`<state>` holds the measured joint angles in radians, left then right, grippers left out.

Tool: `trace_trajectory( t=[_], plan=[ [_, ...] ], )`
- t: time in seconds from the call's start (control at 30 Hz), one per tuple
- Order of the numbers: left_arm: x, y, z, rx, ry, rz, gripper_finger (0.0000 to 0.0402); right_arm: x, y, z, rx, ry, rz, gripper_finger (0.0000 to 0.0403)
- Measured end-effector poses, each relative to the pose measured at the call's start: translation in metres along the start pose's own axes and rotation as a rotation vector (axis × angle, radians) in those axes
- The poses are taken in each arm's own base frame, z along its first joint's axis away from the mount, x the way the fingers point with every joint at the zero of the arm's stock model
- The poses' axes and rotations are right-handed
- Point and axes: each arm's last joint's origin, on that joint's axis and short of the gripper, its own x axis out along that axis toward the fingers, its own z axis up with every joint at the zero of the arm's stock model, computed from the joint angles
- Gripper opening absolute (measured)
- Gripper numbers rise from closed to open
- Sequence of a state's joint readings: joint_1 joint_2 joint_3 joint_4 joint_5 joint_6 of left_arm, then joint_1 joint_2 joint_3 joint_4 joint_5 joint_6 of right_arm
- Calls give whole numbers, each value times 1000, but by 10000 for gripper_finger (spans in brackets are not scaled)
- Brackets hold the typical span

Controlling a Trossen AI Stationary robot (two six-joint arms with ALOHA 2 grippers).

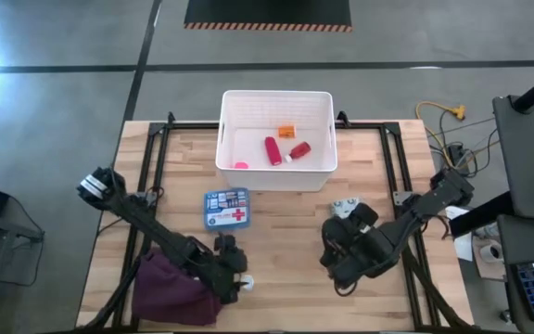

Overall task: Pick & place medical supplies in basket/bin
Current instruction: Put the white pill bottle into the white bin

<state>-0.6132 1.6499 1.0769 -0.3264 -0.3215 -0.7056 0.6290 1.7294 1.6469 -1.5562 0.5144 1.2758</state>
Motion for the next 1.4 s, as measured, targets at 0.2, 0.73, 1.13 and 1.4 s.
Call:
trace_trajectory(
  t=[0.2,0.73,1.13,1.4],
  plan=[
    [-1,-6,1,-47,5,-26,269,6,3,-21,-47,7,-33,336],
    [4,-20,-25,-120,-47,-8,269,9,6,-40,-10,-3,-51,336],
    [35,-27,-34,-117,-99,46,269,9,5,-40,-12,-2,-52,332],
    [45,-19,-45,-96,-77,95,252,10,4,-37,-13,1,-61,329]
  ],
)
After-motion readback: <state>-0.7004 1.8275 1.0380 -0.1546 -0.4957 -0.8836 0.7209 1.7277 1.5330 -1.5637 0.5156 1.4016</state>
